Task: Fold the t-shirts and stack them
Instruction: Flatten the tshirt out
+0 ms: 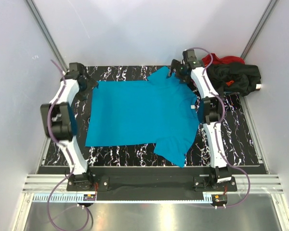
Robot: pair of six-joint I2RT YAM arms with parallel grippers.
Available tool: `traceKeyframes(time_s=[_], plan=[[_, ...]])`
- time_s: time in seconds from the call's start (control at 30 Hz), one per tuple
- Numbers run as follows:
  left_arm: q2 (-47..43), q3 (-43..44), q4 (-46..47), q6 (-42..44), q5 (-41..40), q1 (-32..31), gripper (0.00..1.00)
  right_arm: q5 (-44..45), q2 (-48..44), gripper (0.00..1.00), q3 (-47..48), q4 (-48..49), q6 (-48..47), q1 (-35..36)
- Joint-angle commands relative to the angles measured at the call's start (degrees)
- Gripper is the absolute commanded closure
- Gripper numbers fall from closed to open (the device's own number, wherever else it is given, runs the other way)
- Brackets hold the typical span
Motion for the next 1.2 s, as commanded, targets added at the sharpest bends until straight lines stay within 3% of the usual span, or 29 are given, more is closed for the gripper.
traceKeyframes(time_s=[0.0,0.17,0.23,0.27,0.3,0.37,0.4,0.5,0.6,0.8,0.87,1.0,1.17], plan=[[-18.32,-6.76,-1.34,1.97,-3.71,-0.38,0.06,-2.20,-15.56,0.00,-2.24,2.26,-1.14,0.48],[-40.62,-22.24,-1.16,0.83,-8.82,-0.38,0.05,3.85,-30.60,0.00,-17.70,-0.12,-3.76,1.97],[-46.89,-31.47,-1.16,0.74,-9.10,-0.37,0.04,5.70,-40.44,0.00,-31.75,0.32,-4.74,3.20],[-56.05,-38.37,-1.86,-1.53,-8.05,-0.29,0.05,11.89,-47.52,0.01,-42.67,2.67,-3.70,5.91],[-59.28,-42.10,-1.95,-2.25,-6.99,-0.29,0.05,12.91,-54.55,0.00,-54.10,4.35,-2.21,6.45],[-68.04,-52.21,-2.39,-4.52,-6.72,-0.37,0.05,8.65,-61.27,0.00,-64.27,7.69,1.56,6.98],[-70.36,-57.11,-2.39,-5.06,-6.37,-0.46,0.06,7.39,-67.48,0.00,-74.76,10.49,2.28,7.51],[-75.83,-62.86,-3.09,-5.50,-6.97,-0.64,0.07,10.01,-79.79,0.00,-93.94,12.62,6.75,10.84],[-76.01,-63.40,-5.38,-8.49,-7.60,-3.18,0.08,10.46,-90.95,0.00,-107.85,12.97,14.48,11.73],[-72.24,-66.74,-4.33,-10.95,-11.28,-3.10,0.07,8.88,-105.66,0.00,-120.46,11.49,21.18,12.00],[-69.96,-67.53,-2.31,-10.52,-11.73,-3.10,0.15,8.09,-108.57,0.00,-122.14,11.39,22.85,12.00],[-65.38,-69.90,2.77,-10.16,-10.86,-3.10,0.25,8.00,-111.74,0.00,-125.31,10.87,24.34,12.00],[-61.69,-73.07,7.97,-11.22,-10.32,-3.19,0.28,7.21,-112.19,0.00,-125.67,9.64,24.44,12.08]])
